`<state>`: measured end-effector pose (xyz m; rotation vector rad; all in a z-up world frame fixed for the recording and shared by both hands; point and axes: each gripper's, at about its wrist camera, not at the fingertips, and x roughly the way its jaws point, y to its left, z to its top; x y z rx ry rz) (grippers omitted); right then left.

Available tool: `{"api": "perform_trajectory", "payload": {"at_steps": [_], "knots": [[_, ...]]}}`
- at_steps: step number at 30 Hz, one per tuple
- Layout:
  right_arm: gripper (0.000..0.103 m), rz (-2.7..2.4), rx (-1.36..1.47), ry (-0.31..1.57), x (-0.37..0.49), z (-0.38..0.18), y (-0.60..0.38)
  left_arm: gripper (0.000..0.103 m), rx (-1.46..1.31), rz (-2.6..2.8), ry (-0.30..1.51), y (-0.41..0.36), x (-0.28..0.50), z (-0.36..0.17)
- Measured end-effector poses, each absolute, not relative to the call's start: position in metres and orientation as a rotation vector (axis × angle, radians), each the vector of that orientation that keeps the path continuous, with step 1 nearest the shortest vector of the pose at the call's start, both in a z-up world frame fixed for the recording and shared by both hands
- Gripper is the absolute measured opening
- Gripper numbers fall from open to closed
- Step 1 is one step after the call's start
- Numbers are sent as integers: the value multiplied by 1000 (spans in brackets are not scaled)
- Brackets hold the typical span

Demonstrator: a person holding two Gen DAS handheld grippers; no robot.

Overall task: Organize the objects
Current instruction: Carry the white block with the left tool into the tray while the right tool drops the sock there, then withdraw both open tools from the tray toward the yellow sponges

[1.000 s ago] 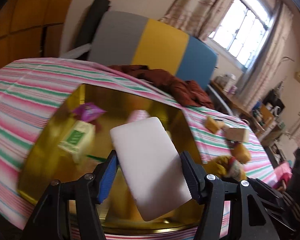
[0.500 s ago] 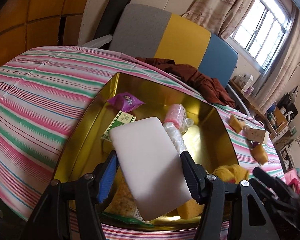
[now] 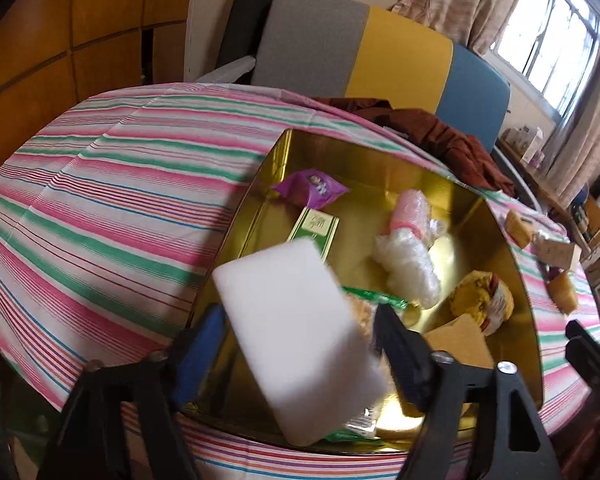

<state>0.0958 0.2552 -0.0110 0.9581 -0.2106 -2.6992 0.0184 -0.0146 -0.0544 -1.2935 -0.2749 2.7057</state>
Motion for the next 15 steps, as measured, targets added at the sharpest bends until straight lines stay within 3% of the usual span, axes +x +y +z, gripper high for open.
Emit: {"api": "perform_trajectory", "payload": {"at_steps": [8,15], "knots": [[56,-2726,941,-255,98,-11,267,102,-1146,2852,-319,-11,31,-31],[56,-2790,974,-370,95,-16,299,103,-1098,2775,-388,18,34,-23]]}}
